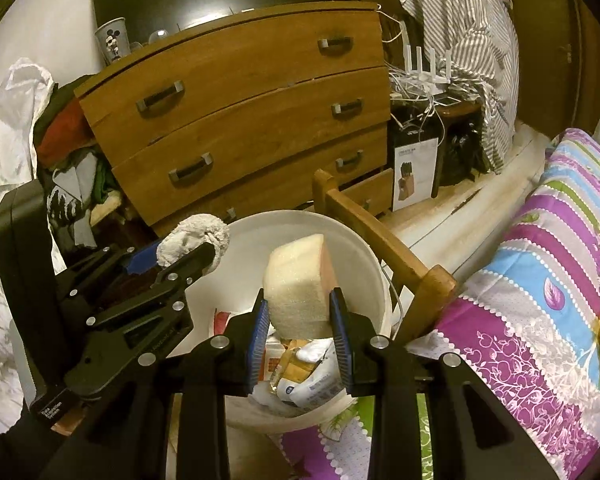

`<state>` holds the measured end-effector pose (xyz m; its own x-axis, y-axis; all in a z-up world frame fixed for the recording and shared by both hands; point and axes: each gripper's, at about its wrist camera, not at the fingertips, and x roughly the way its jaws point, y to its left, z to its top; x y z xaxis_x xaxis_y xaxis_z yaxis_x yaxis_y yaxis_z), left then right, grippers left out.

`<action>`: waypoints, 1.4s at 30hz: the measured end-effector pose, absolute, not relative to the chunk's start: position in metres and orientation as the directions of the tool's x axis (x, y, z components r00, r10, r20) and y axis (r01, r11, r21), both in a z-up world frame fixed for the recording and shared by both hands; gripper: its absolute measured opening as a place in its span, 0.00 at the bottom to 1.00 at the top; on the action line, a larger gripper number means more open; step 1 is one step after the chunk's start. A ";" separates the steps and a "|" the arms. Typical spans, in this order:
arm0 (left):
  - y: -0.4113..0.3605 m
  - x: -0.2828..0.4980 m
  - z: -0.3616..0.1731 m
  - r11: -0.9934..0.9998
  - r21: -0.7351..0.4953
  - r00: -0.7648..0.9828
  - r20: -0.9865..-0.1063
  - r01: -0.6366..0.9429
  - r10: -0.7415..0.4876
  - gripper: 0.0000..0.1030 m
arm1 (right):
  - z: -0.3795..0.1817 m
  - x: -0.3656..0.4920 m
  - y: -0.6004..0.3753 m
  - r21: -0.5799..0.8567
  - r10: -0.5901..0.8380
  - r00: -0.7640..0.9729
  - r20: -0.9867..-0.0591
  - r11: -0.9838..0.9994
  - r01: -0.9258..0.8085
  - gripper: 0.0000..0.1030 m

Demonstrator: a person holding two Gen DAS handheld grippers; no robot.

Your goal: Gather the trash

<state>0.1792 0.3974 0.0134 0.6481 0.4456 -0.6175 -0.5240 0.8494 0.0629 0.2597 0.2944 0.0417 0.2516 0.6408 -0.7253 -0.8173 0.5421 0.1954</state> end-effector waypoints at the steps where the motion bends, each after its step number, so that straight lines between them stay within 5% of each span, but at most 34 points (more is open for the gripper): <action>1: 0.398 0.180 0.013 0.850 0.063 0.648 -0.618 -0.523 0.445 0.33 | 0.042 0.260 0.295 0.191 0.639 0.254 -0.726 0.542 -0.819 0.31; 22: 0.404 0.180 0.006 0.860 0.030 0.655 -0.635 -0.510 0.410 0.33 | 0.053 0.258 0.307 0.163 0.654 0.241 -0.718 0.494 -0.854 0.31; 25: 0.406 0.181 0.005 0.865 0.018 0.662 -0.636 -0.501 0.397 0.33 | 0.051 0.258 0.311 0.156 0.652 0.232 -0.722 0.479 -0.864 0.42; 26: 0.405 0.180 0.005 0.874 0.010 0.673 -0.633 -0.486 0.382 0.35 | 0.051 0.258 0.311 0.149 0.649 0.241 -0.722 0.485 -0.862 0.54; 28: 0.405 0.180 0.002 0.882 0.013 0.677 -0.636 -0.470 0.370 0.45 | 0.051 0.260 0.309 0.141 0.647 0.260 -0.717 0.499 -0.855 0.60; 30: 0.404 0.180 -0.002 0.886 0.019 0.677 -0.637 -0.463 0.368 0.71 | 0.048 0.263 0.307 0.149 0.647 0.259 -0.718 0.506 -0.850 0.60; 42: 0.404 0.179 -0.002 0.878 0.015 0.677 -0.631 -0.478 0.379 0.72 | 0.041 0.262 0.295 0.119 0.631 0.319 -0.707 0.551 -0.826 0.60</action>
<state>0.1788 0.4043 -0.0019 0.6770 0.3786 -0.6311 -0.4777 0.8784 0.0145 0.2620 0.2950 0.0408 0.3191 0.6312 -0.7070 -0.8259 0.5510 0.1191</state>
